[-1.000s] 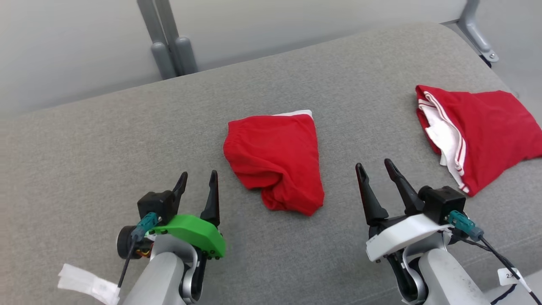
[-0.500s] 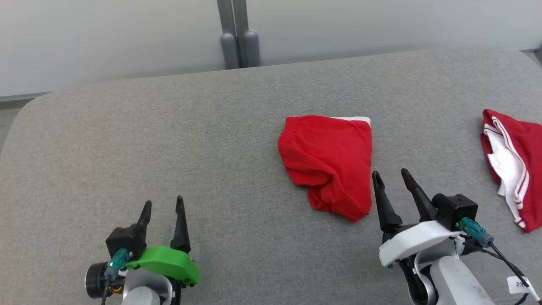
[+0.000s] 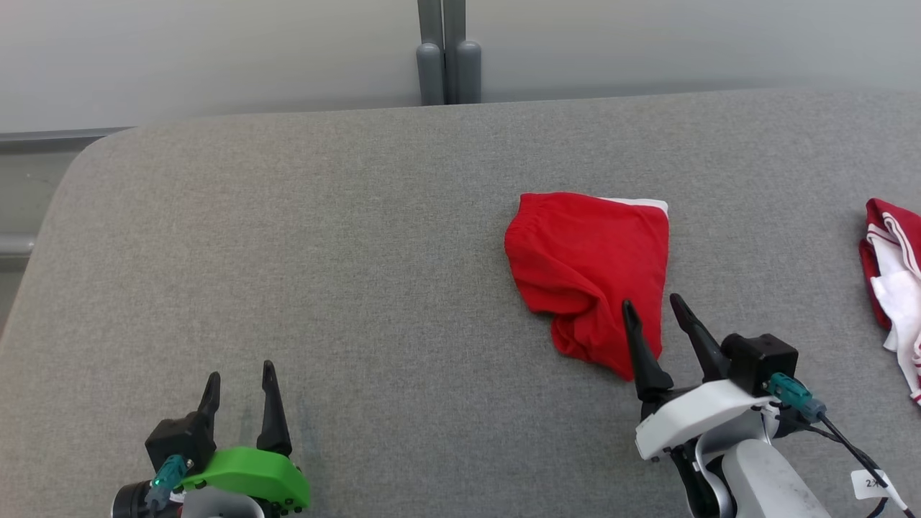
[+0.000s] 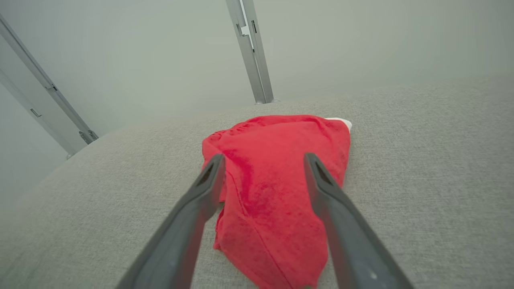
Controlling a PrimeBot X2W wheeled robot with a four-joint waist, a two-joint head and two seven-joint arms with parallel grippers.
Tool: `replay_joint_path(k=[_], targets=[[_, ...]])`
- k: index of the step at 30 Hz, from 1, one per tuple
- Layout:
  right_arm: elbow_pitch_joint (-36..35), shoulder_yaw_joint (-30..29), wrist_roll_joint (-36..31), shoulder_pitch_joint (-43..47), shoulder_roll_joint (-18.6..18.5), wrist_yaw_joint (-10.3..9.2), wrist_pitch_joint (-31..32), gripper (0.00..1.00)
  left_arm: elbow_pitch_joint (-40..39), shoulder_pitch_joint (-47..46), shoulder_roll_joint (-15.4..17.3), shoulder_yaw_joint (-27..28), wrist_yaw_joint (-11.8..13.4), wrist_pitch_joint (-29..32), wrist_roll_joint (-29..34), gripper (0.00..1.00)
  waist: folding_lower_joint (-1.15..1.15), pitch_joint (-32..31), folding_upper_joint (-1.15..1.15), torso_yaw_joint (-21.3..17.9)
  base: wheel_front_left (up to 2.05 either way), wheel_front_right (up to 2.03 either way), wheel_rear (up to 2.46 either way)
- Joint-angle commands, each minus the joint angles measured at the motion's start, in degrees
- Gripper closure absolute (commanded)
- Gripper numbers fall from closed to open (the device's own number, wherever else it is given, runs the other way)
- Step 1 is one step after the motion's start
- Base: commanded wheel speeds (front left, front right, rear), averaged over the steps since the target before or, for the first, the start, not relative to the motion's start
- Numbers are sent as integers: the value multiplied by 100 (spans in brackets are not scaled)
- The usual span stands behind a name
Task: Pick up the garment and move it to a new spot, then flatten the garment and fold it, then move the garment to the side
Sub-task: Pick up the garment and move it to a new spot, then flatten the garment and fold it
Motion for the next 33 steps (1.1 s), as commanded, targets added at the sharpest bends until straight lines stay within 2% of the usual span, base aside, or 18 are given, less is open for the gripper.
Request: replay_joint_path(k=[1,22,24,25,27,28,29,30,33], targets=[[32,25,-6,-21,-11,-3,-12,0,0,49,23,13,-11,4,32,0,0,9,0,-2,0,0,0],[482,125,-240,-314,-11,-4,-12,0,-27,-177,23,-284,-70,4,-144,0,0,275,0,344,0,0,0],[535,119,-272,-369,-11,-4,-12,7,-30,-196,23,-320,-61,4,-188,0,0,301,0,373,0,0,0],[553,120,-271,-394,-11,-3,-12,16,-33,-207,23,-338,-56,4,-207,0,0,310,0,384,0,0,0],[590,137,-286,-431,-11,-4,-12,45,-48,-235,23,-372,-45,4,-236,0,0,332,0,408,0,0,0],[620,155,-275,-444,-11,-3,-12,71,-55,-243,23,-387,-40,4,-258,0,0,339,0,419,0,0,0],[631,154,-265,-458,-11,-4,-12,83,-52,-238,23,-395,-37,4,-280,0,0,342,0,426,0,0,0],[638,151,-259,-471,-12,-4,-12,100,-45,-239,23,-402,-33,4,-292,0,0,353,0,434,0,0,0],[666,120,-267,-499,-11,-4,-12,100,-43,-267,23,-425,-25,4,-309,0,0,380,0,451,0,0,0]])
